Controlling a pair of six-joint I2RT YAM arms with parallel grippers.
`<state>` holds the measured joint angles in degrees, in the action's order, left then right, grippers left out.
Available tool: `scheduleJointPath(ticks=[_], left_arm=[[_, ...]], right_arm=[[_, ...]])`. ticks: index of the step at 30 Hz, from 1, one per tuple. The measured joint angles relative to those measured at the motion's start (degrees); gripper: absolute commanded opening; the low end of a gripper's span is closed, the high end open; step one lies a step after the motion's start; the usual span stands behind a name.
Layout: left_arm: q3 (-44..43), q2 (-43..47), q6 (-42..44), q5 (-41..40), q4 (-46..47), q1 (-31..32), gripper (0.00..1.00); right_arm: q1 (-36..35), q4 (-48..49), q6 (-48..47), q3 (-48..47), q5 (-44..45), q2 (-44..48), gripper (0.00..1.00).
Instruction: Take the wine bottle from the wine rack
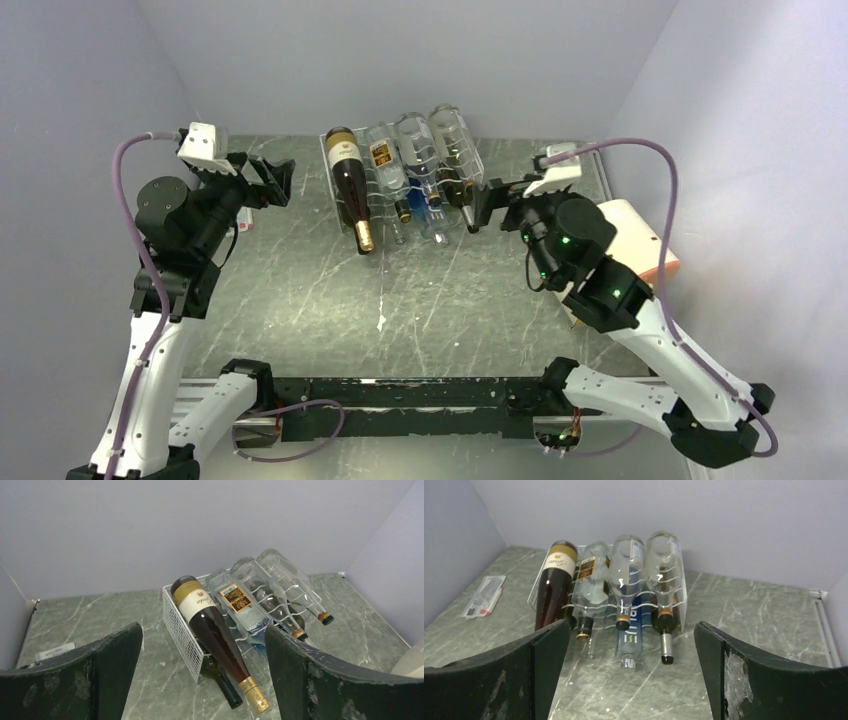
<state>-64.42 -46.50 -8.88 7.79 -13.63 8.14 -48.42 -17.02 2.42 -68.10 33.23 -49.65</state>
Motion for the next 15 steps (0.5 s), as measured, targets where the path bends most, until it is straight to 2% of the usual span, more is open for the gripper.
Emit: scheduleJointPath(ticks=[8,15], left_arm=[[-0.9,-1.5,-2.4,-2.1,-2.6,0.0,0.94],[-3.5,-2.8,-3.9,-2.3,-5.2,0.0,0.94]], right_arm=[[-5.6,-1.6,4.1,-0.2,5.0,-7.1,1.00],[-7.8,-3.7,7.2,-0.5,6.7,-14.7,1.00]])
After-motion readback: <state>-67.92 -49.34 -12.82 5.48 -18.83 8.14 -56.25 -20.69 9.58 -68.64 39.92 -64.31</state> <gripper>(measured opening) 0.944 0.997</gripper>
